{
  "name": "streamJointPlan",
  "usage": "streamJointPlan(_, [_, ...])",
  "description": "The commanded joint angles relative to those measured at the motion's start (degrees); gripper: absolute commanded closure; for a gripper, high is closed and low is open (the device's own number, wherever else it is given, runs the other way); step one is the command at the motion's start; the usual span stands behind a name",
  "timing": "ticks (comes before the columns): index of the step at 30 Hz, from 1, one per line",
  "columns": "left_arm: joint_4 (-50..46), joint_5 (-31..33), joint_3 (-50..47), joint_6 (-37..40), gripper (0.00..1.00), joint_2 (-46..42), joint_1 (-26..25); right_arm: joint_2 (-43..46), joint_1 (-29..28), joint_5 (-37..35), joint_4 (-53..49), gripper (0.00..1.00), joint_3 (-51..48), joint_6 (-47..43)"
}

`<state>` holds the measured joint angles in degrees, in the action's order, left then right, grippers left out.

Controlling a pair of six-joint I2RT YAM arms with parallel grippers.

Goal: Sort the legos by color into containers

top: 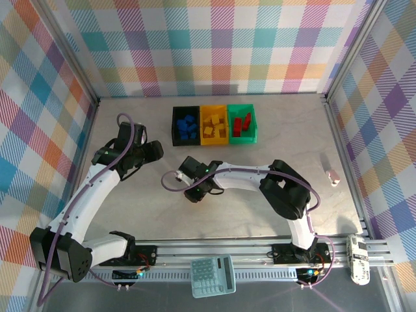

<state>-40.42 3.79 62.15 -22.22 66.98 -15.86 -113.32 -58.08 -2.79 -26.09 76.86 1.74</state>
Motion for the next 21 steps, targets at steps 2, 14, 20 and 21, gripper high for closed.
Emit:
streamJointPlan(2, [-1.3,-1.7,2.8,0.7,0.35,-1.4,0.8,5.8,3.5,0.5,-1.3,0.68,-1.8,1.9])
streamJointPlan(14, [0.9,-5.0,3.1,-1.1,0.35,-1.6,0.7,18.2,16.0,1.4,-9.2,0.70,2.0,1.7])
streamJointPlan(20, [3.0,-5.3,0.6,-4.2,0.36,-3.0,-1.1,19.9,23.3,3.2,-11.7,0.71,7.7,-0.2])
streamJointPlan(21, [2.8,-4.9,0.5,-4.3,0.36,-3.1,-1.5,19.5,24.1,3.2,-12.1,0.71,9.0,-0.5])
